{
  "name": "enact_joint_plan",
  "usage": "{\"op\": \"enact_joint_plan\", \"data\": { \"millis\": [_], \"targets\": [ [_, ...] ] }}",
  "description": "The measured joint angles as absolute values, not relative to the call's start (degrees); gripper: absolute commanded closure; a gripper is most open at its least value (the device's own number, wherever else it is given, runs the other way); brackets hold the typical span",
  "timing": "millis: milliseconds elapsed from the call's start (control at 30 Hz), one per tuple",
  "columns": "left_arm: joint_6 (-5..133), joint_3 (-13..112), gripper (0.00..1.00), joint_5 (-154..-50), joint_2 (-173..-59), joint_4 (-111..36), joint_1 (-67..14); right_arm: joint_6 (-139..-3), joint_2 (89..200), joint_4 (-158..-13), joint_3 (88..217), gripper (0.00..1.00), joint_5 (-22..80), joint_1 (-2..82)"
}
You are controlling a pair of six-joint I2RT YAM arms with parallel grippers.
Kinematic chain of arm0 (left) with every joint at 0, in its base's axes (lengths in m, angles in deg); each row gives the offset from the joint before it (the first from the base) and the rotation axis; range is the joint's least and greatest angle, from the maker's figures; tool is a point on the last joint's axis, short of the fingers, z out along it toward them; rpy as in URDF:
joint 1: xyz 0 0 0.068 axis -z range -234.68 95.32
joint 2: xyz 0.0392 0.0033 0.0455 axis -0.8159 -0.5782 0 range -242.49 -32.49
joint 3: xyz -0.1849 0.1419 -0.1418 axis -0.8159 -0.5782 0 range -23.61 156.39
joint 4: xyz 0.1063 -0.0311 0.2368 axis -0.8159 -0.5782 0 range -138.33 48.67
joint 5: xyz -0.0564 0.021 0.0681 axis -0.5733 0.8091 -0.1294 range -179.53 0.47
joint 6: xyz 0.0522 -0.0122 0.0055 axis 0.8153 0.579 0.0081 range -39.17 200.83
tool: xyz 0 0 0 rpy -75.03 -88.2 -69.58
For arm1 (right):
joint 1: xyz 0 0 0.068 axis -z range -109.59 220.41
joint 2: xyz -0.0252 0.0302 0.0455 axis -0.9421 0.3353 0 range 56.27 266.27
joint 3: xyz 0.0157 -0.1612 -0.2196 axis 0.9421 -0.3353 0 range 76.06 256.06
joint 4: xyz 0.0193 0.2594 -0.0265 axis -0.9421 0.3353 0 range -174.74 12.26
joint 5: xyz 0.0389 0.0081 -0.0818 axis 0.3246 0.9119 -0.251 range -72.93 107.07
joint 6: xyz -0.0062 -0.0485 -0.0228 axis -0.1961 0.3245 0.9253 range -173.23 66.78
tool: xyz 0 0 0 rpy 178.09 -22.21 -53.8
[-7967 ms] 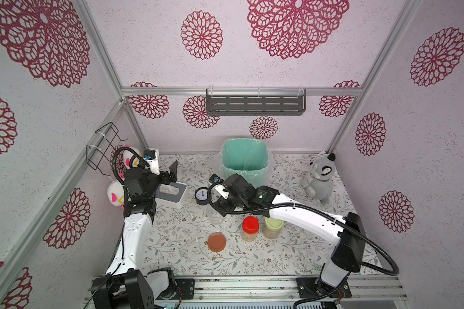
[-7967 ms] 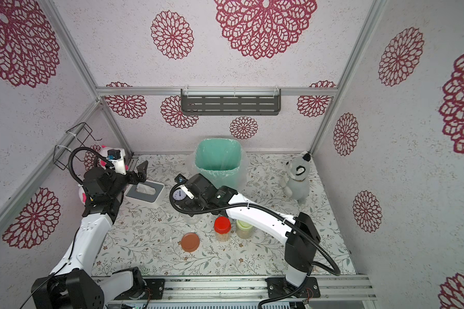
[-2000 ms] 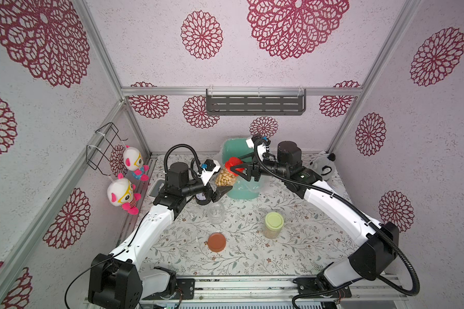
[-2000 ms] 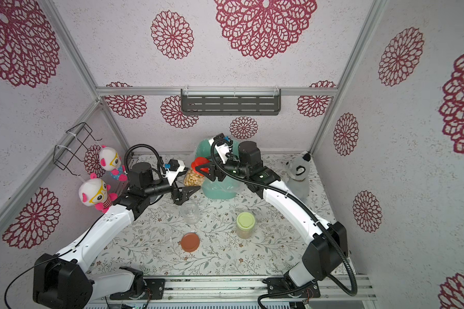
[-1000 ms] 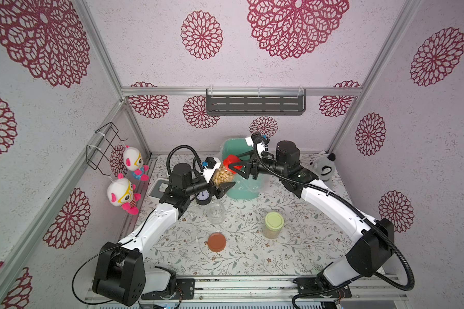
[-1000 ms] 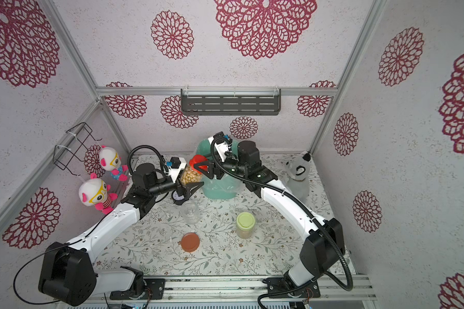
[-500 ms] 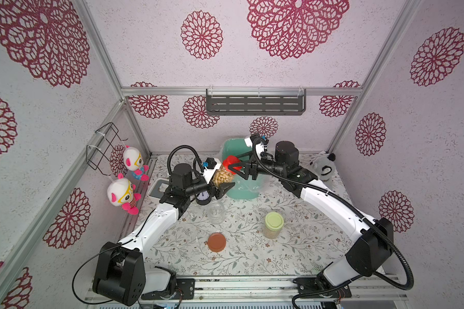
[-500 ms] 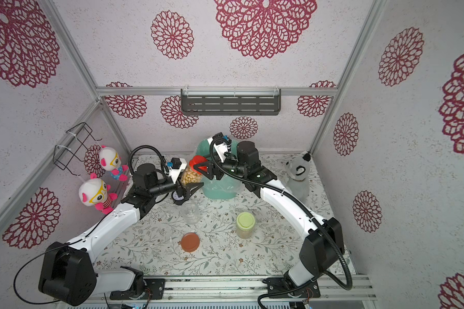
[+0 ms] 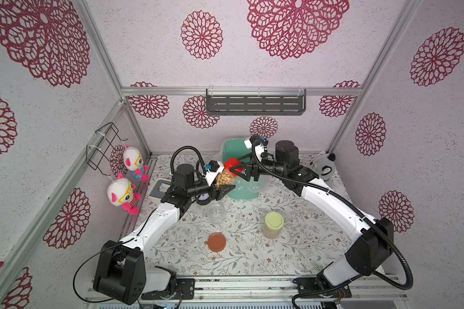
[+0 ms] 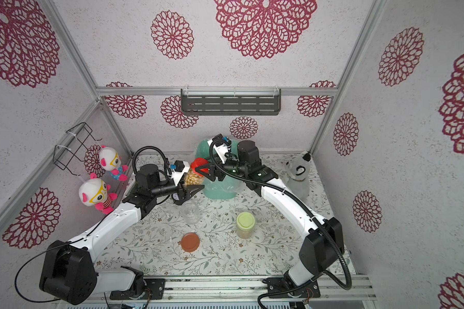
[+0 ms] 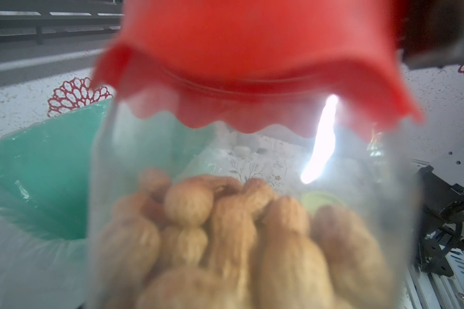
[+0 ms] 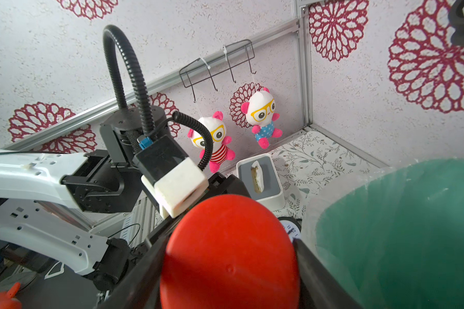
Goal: Empty moldy peanuts from jars
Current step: Pick up the jar from the center of the board, then unscrew the lid from the jar.
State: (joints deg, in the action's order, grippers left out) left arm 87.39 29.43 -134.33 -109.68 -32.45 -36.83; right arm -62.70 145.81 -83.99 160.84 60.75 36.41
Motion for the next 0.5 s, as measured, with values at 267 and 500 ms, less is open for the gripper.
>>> {"op": "enact_joint_plan", "data": {
  "millis": [267,500],
  "targets": [
    [89.6,30.6,1.00,-138.2,-109.7,-36.5,-36.8,-53.8,145.9,-79.2,161.8,1.00,69.0,38.9],
    [92.2,32.7,1.00,-143.4,-109.7,-41.7,-37.0,-42.2,146.5,-72.5,164.4,1.00,75.9,40.3]
  ]
}}
